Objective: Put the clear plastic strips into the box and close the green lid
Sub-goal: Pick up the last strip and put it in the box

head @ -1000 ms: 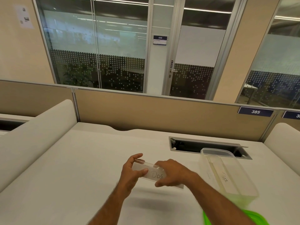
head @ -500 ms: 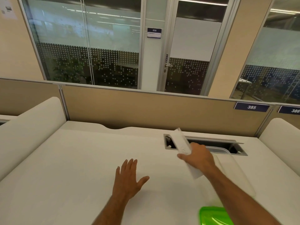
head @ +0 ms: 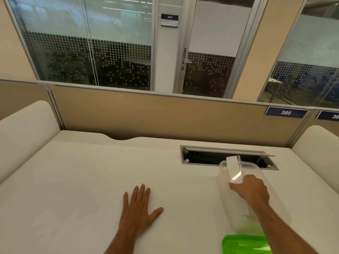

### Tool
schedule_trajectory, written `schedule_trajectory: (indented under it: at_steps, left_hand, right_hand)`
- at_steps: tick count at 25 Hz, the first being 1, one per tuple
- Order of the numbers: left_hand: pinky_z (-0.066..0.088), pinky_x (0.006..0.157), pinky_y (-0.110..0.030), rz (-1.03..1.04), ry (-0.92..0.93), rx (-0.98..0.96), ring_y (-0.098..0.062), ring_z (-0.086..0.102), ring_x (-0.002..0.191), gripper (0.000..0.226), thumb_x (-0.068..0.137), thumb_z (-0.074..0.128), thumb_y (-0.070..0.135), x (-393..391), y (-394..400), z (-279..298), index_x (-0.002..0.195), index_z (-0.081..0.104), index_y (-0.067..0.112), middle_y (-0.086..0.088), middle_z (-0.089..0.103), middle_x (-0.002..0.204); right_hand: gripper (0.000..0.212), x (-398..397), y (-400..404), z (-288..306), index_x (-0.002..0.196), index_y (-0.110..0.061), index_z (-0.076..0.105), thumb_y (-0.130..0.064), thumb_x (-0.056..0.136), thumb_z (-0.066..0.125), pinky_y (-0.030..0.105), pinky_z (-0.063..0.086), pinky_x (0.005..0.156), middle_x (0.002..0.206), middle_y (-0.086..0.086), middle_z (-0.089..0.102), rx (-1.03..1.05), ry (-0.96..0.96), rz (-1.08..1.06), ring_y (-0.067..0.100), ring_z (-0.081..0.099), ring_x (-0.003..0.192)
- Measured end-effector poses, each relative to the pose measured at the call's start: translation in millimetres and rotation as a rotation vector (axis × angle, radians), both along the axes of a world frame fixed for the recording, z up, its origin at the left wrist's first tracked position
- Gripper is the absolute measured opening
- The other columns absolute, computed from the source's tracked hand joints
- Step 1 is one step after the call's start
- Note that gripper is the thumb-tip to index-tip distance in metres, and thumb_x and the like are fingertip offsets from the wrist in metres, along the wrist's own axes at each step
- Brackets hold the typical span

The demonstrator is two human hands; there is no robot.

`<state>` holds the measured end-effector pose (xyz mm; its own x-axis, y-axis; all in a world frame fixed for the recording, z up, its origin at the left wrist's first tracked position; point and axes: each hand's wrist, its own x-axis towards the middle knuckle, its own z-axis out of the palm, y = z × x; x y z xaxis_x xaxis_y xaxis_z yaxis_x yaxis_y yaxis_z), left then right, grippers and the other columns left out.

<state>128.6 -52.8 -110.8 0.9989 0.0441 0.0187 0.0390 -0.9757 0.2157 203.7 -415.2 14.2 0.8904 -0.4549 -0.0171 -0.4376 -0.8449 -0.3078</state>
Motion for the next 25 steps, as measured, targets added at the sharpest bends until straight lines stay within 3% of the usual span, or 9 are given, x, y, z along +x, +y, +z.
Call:
schedule_trajectory:
  at_steps: [6, 11, 16, 25]
  left_hand:
    - [-0.013, 0.119, -0.049, 0.009, -0.020, -0.005, -0.016, -0.006, 0.151, 0.103, 0.073, 0.002, 0.089, 0, 1, -1, 0.155, 0.010, 0.026, 0.005, 0.001, 0.165]
    - [-0.013, 0.119, -0.049, 0.012, -0.016, 0.000, -0.016, -0.007, 0.151, 0.103, 0.073, 0.001, 0.089, 0, 1, -2, 0.155, 0.010, 0.027, 0.006, 0.000, 0.165]
    - [-0.013, 0.119, -0.049, 0.012, -0.021, -0.007, -0.016, -0.006, 0.151, 0.102, 0.074, 0.003, 0.089, 1, 1, -3, 0.154, 0.010, 0.027, 0.005, 0.001, 0.165]
    - [-0.012, 0.119, -0.049, 0.015, -0.020, 0.003, -0.016, -0.006, 0.151, 0.103, 0.074, 0.002, 0.088, 0, -1, -1, 0.154, 0.011, 0.026, 0.005, 0.001, 0.165]
  right_hand:
    - [0.056, 9, -1, 2, 0.100, -0.016, 0.058, -0.053, 0.065, 0.081, 0.031, 0.048, 0.061, 0.086, 0.001, 0.059, -0.026, 0.050, 0.029, 0.021, 0.057, 0.073]
    - [0.045, 6, -1, 1, 0.086, -0.018, 0.055, -0.047, 0.060, 0.077, 0.026, 0.043, 0.053, 0.074, -0.001, 0.057, -0.081, 0.177, 0.069, 0.017, 0.056, 0.063]
    - [0.047, 4, 2, -8, 0.092, -0.019, 0.053, -0.052, 0.067, 0.076, 0.032, 0.055, 0.069, 0.080, -0.002, 0.056, -0.126, 0.217, 0.095, 0.019, 0.060, 0.075]
    - [0.051, 1, 1, -13, 0.098, -0.020, 0.054, -0.060, 0.072, 0.071, 0.034, 0.054, 0.075, 0.087, -0.003, 0.056, -0.188, 0.232, 0.150, 0.018, 0.057, 0.078]
